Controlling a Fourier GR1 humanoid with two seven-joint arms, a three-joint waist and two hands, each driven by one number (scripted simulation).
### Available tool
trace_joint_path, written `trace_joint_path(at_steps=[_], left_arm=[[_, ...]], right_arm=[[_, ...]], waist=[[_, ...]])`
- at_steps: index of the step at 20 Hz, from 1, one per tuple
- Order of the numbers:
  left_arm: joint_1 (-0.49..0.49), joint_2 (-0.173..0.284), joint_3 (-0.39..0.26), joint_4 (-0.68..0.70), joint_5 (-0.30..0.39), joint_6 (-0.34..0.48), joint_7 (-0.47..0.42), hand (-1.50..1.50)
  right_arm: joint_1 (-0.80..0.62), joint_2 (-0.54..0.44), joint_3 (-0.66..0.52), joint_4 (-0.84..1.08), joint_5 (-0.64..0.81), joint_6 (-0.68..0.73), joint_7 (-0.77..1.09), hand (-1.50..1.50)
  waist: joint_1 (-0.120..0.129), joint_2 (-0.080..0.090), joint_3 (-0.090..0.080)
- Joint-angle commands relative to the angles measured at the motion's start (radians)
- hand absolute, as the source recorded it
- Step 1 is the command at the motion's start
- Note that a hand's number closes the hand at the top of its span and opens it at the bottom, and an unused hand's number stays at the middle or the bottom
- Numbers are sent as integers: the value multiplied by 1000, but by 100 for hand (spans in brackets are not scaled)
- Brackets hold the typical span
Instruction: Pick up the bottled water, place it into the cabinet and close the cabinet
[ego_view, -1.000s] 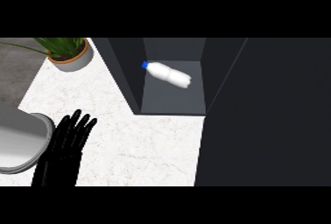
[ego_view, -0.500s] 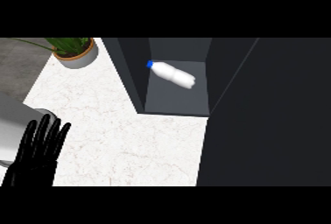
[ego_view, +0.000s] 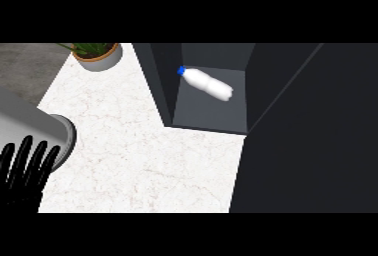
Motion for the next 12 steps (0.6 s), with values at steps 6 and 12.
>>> trace_joint_path(at_steps=[6,12], left_arm=[[29,62,49,-20,29,-90,-1,-150],[21,92,73,-18,53,-127,15,-150]], right_arm=[[-140,40,192,-41,7,32,141,150],[-230,32,149,-16,-2,43,167,150]], waist=[[70,19,-4],[104,33,-6]])
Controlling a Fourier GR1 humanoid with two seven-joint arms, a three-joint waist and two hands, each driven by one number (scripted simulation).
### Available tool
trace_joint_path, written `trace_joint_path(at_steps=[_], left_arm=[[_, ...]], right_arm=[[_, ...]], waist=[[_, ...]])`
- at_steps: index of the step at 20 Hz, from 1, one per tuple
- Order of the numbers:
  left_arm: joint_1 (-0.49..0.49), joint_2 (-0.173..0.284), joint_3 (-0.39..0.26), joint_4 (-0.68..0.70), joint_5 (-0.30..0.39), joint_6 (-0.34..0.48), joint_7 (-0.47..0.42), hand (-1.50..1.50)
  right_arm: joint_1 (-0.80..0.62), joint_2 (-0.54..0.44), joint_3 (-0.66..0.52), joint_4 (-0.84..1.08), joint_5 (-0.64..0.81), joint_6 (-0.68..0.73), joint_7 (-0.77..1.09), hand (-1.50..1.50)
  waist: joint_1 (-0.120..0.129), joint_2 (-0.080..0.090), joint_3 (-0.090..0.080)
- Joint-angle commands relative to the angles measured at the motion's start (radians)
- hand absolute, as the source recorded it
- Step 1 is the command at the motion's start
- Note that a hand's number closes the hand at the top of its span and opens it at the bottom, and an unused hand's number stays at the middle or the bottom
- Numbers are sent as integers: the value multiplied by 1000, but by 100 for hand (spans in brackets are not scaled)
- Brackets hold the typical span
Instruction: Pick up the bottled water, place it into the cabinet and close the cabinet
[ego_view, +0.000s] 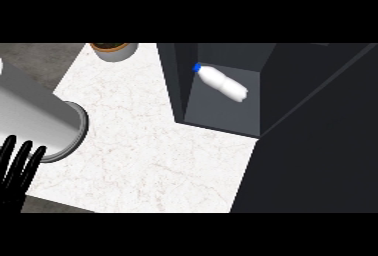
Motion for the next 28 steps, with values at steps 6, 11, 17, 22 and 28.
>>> trace_joint_path(at_steps=[6,11,17,22,28], left_arm=[[-15,37,20,19,17,-51,19,-150],[-11,45,36,20,33,-58,22,-150],[-13,62,55,39,37,-70,28,-150],[-18,68,66,39,53,-83,30,-150],[-13,69,74,40,57,-93,25,-150]], right_arm=[[-204,-49,88,-42,50,99,119,-150],[-261,-32,82,-21,27,87,141,150],[-317,-50,64,-17,18,102,170,150],[-343,-42,41,-12,-4,99,169,150],[-307,-21,48,17,-65,87,166,150]], waist=[[55,7,-11],[52,2,-10],[47,3,-12],[47,7,-13],[64,25,-12]])
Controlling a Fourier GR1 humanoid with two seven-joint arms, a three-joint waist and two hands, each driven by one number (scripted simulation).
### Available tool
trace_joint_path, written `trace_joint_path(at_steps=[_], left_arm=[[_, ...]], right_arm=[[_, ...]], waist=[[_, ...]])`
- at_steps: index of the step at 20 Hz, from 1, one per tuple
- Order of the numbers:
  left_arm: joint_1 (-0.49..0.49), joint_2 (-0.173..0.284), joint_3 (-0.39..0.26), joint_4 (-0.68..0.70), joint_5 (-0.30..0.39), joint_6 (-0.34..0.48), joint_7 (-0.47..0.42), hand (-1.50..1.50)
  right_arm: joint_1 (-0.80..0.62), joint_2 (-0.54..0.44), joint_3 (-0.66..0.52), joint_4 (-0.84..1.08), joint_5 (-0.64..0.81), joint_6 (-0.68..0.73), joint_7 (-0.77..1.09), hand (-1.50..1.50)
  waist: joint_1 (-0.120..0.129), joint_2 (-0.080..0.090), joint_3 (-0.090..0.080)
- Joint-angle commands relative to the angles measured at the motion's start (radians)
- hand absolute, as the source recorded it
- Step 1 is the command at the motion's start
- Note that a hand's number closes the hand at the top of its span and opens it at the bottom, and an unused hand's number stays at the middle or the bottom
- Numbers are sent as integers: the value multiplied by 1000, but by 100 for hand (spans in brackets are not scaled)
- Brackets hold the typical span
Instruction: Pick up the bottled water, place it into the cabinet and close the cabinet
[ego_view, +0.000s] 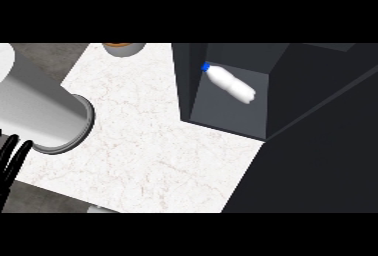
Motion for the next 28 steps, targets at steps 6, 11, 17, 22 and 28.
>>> trace_joint_path(at_steps=[6,11,17,22,28], left_arm=[[-20,16,14,-2,2,-27,2,-150],[-29,16,15,0,7,-40,1,-150],[-33,23,25,12,12,-52,3,-150],[-42,20,28,25,20,-56,5,-150],[-52,20,34,46,29,-53,13,-150]], right_arm=[[-8,67,115,46,-100,-6,60,150],[-12,97,67,65,-122,-40,67,150],[-96,122,-21,82,-74,-70,112,150],[-194,134,-60,122,-54,-83,193,150],[-342,200,-95,255,-68,-119,298,150]], waist=[[50,42,5],[52,50,7],[53,39,8],[44,34,7],[38,33,11]])
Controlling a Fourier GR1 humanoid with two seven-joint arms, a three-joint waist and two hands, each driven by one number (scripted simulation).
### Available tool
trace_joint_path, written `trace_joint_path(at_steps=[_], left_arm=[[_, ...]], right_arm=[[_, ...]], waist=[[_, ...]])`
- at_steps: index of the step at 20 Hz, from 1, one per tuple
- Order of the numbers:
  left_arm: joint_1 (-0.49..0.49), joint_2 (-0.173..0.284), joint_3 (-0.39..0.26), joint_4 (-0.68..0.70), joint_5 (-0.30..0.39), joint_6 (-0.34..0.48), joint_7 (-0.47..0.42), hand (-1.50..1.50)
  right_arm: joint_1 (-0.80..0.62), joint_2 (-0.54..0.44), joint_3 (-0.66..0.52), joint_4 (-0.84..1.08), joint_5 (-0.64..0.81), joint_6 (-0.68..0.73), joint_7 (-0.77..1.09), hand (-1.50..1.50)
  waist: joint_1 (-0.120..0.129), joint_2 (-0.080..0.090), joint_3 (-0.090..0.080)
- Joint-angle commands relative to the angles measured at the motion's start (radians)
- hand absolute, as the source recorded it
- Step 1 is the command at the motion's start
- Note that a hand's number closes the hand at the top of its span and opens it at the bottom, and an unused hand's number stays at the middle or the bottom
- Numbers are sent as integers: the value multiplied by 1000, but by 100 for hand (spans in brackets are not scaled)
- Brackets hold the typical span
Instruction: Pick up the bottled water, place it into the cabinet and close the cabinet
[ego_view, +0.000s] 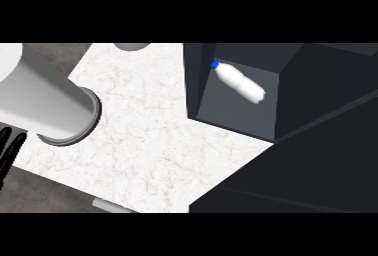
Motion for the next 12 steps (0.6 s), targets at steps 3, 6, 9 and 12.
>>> trace_joint_path(at_steps=[3,6,9,12], left_arm=[[1,6,4,18,13,-15,9,-150],[-1,-6,-4,32,12,-22,6,-150],[-1,2,6,36,20,-26,9,-150],[-8,-3,12,41,25,-15,10,-150]], right_arm=[[-164,109,-18,169,1,-86,136,150],[-265,172,-38,268,-19,-114,180,150],[-355,224,-69,339,-28,-141,217,150],[-468,296,-130,424,26,-222,234,150]], waist=[[7,-5,3],[-8,-9,7],[-7,-16,9],[-39,-24,12]])
